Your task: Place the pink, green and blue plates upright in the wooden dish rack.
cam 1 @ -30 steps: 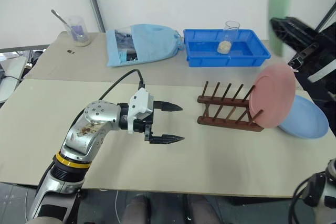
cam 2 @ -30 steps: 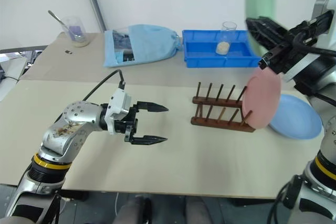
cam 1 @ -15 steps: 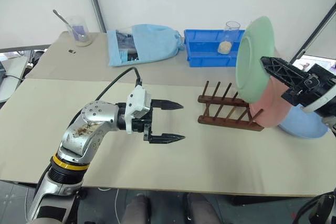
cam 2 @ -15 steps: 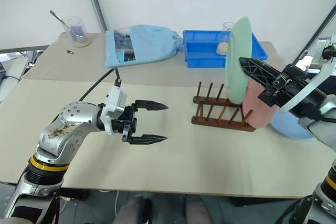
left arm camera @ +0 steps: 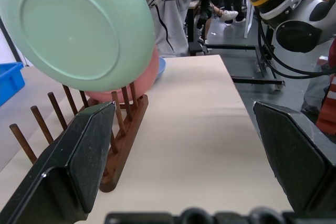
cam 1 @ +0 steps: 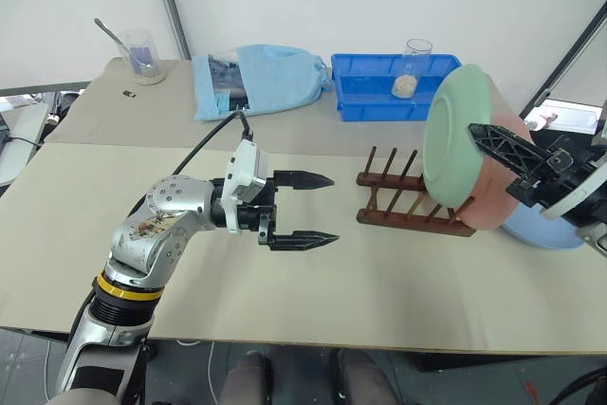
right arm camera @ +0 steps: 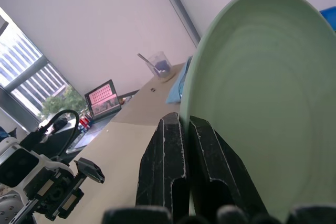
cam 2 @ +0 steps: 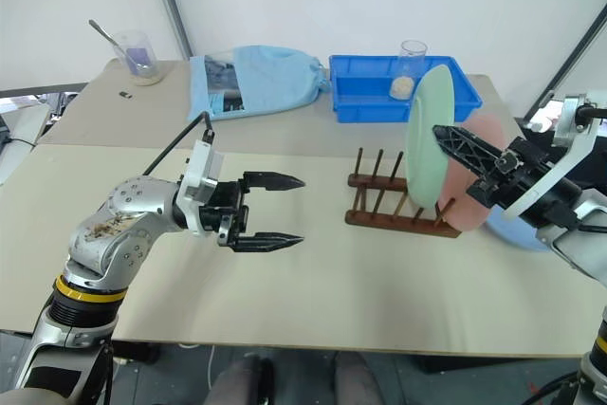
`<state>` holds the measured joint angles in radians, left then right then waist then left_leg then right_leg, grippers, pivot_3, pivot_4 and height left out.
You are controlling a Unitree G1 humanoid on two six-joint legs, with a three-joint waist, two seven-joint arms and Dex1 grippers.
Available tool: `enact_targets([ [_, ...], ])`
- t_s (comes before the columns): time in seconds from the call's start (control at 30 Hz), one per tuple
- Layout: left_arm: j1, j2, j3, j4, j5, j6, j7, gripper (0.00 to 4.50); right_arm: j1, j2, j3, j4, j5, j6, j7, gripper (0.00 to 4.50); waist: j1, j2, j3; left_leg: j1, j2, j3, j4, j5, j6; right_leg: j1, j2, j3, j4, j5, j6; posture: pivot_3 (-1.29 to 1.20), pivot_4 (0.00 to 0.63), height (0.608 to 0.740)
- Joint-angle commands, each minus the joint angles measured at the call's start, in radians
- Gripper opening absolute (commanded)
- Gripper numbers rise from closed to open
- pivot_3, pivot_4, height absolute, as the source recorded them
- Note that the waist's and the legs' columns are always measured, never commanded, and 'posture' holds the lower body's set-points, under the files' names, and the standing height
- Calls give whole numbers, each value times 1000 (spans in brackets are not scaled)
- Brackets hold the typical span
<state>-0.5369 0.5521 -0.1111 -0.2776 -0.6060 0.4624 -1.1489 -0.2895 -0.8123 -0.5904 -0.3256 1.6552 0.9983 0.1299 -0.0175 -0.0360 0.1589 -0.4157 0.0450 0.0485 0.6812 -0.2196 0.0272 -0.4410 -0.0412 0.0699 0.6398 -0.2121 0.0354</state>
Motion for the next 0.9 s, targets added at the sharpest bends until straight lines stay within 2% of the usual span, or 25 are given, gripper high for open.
enact_targets([
  [0.03,-20,-3,24,-15,-14,-8,7,4500,-28,-20,9,30,-5,-36,19,86,0,0,0,0,0,0,0,0,0,0,0,0,0,0,0,0,150,696],
  [0.4,-6,1,32,-36,-18,-6,24,4500,-98,-51,80,155,-57,-2,21,86,2,0,0,0,0,0,0,0,0,0,0,0,0,0,0,0,150,696],
  [0.43,-5,1,31,-38,-18,-6,26,4500,-102,-54,86,156,-71,-2,27,777,2,0,0,0,0,0,0,0,0,0,0,0,0,0,0,0,150,696],
  [0.77,-8,-7,23,-34,-13,-11,30,4500,-206,-85,97,152,-231,-46,77,4190,2,0,0,0,0,0,0,0,0,0,0,0,0,0,0,0,150,696],
  [0.8,-9,-8,23,-33,-14,-9,30,4500,-217,-92,94,154,-249,-49,87,4476,3,1,0,0,0,0,0,0,0,-1,0,0,0,0,0,0,150,696],
  [0.9,-8,-8,19,-36,-19,3,29,4500,-256,-152,89,156,-314,-51,144,4476,3,1,1,-1,0,0,0,0,0,-1,0,0,-1,0,0,0,150,696],
])
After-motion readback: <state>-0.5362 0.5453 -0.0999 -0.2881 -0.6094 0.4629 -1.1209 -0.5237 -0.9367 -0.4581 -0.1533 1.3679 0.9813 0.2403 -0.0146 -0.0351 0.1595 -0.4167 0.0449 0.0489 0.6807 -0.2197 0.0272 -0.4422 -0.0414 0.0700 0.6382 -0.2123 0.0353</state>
